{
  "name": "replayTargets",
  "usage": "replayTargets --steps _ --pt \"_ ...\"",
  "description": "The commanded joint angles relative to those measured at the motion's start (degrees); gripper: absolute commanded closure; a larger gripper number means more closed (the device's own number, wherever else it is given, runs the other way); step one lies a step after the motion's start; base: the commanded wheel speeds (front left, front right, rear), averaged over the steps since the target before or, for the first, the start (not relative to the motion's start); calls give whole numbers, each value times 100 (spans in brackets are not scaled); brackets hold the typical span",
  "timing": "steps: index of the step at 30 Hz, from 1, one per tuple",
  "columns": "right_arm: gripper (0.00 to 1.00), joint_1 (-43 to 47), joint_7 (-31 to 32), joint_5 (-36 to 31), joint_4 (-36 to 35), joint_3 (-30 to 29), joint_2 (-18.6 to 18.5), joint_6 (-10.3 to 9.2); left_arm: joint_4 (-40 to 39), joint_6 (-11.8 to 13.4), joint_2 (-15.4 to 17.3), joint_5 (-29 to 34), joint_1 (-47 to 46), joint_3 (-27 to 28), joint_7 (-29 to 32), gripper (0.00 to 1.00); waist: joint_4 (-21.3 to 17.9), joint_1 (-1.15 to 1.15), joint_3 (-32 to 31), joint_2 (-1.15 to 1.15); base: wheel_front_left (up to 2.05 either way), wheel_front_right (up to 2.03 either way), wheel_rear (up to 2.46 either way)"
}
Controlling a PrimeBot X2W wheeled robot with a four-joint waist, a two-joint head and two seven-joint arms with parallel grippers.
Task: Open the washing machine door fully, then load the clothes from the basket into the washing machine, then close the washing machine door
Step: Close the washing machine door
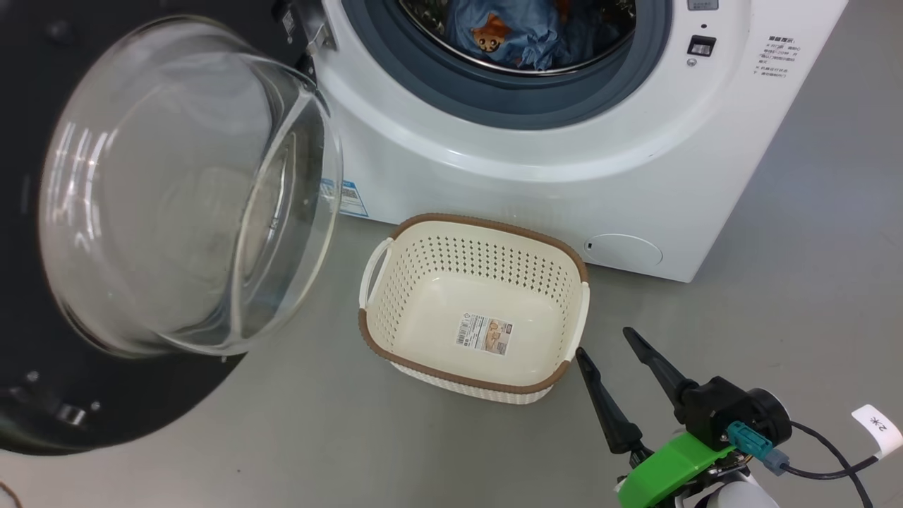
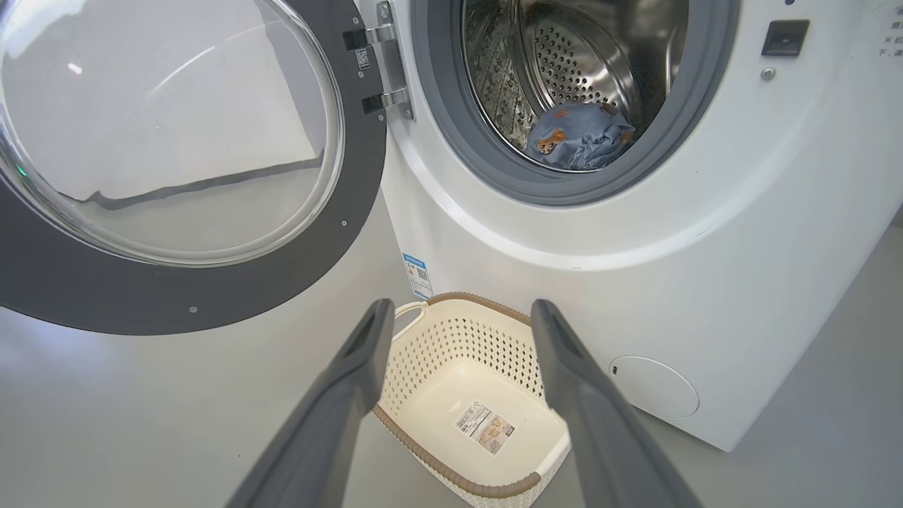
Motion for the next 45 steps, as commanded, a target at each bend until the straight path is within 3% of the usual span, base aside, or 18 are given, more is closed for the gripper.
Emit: replayTargets --steps 1,19,32,45 --pt "0 -43 -52 61 -106 171 65 16 -306 66 122 -91 50 -1 211 100 -10 0 -23 0 0 0 0" --pt "0 -10 -202 303 57 129 75 16 -2074 848 -409 -624 1233 -204 1336 100 -627 0 -245 0 0 0 0" --pt "0 -40 -265 442 118 110 76 16 -3122 942 -900 -945 1728 -266 1621 100 -1222 0 -198 0 0 0 0" --pt "0 -107 -278 533 75 113 76 16 -3735 805 -1230 -996 1838 -609 1614 100 -1841 0 -143 0 0 0 0"
